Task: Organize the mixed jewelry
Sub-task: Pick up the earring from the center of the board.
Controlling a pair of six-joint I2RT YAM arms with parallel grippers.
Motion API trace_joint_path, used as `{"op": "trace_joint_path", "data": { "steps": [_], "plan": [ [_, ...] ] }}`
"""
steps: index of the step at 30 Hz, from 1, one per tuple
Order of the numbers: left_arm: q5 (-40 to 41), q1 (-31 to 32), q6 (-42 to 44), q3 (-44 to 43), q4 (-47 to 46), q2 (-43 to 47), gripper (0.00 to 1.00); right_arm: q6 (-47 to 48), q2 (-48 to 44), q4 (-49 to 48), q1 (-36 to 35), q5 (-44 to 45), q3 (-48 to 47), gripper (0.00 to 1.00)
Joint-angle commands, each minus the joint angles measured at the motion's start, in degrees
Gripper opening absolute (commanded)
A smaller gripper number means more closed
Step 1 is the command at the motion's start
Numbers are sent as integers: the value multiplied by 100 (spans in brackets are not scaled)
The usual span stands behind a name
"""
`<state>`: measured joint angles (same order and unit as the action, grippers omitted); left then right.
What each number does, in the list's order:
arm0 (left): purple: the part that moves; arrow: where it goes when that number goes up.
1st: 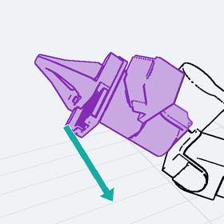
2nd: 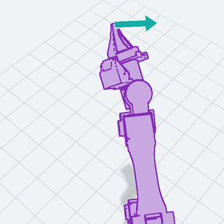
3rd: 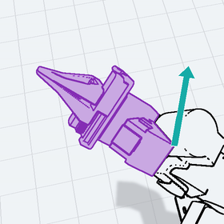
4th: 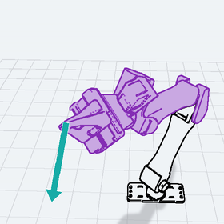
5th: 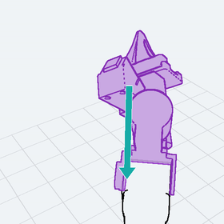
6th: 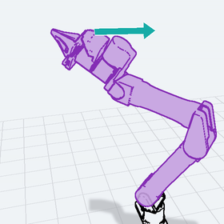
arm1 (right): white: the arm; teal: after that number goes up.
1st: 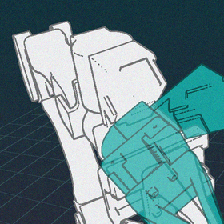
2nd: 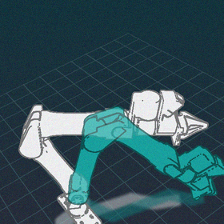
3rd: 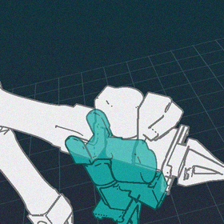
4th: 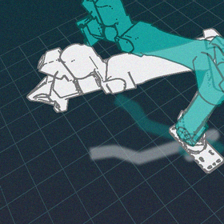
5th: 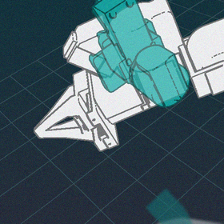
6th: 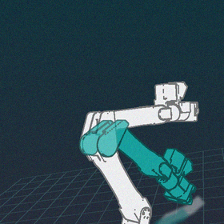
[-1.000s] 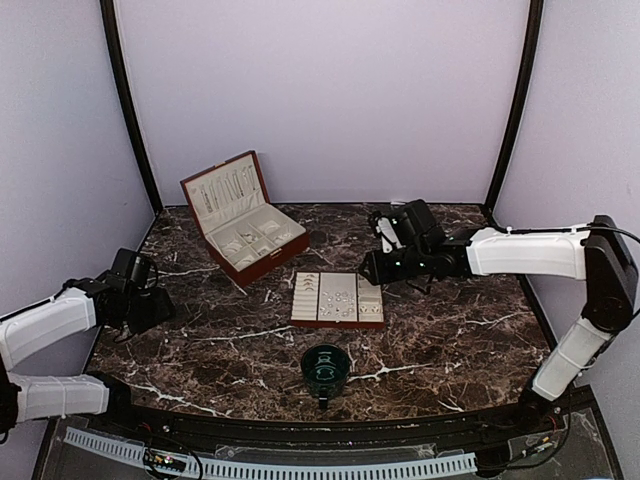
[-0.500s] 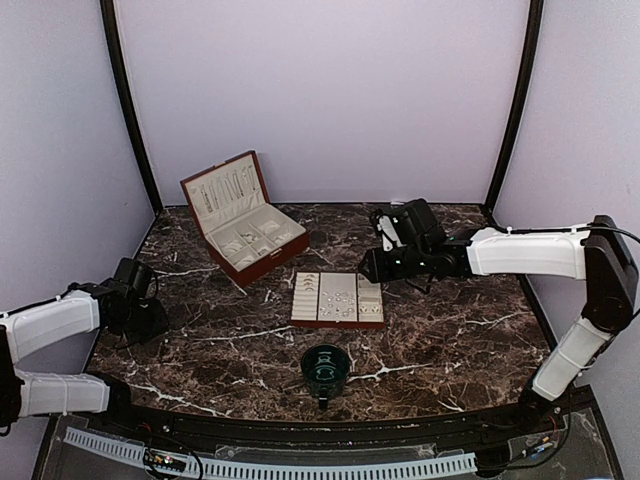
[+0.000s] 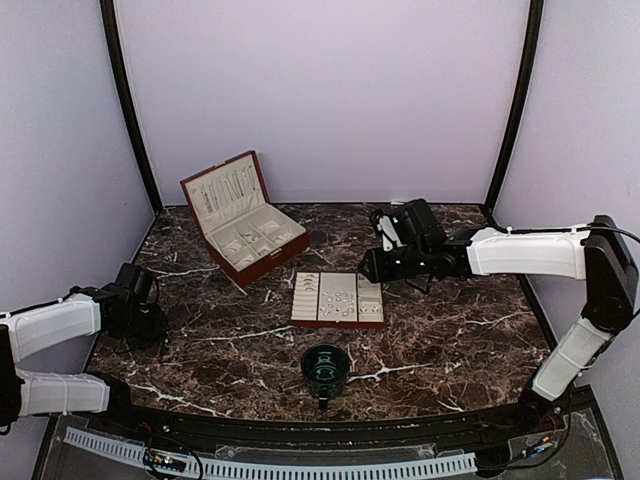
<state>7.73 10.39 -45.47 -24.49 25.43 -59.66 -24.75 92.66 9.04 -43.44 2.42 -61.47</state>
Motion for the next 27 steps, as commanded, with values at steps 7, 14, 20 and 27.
{"op": "trace_joint_path", "data": {
  "steps": [7,14,20,27],
  "plan": [
    [-78,-29,-72,168,-21,-19,12,-31,-11,-113,29,56,-43,38],
    [-144,-29,-82,198,-46,-54,10,-26,6,-126,29,57,-70,38],
    [-192,-29,-112,233,-62,-16,4,-15,-3,-124,29,64,-62,38],
    [-260,-29,-102,233,-39,65,0,-14,-66,-117,29,83,-56,38]
  ]
}}
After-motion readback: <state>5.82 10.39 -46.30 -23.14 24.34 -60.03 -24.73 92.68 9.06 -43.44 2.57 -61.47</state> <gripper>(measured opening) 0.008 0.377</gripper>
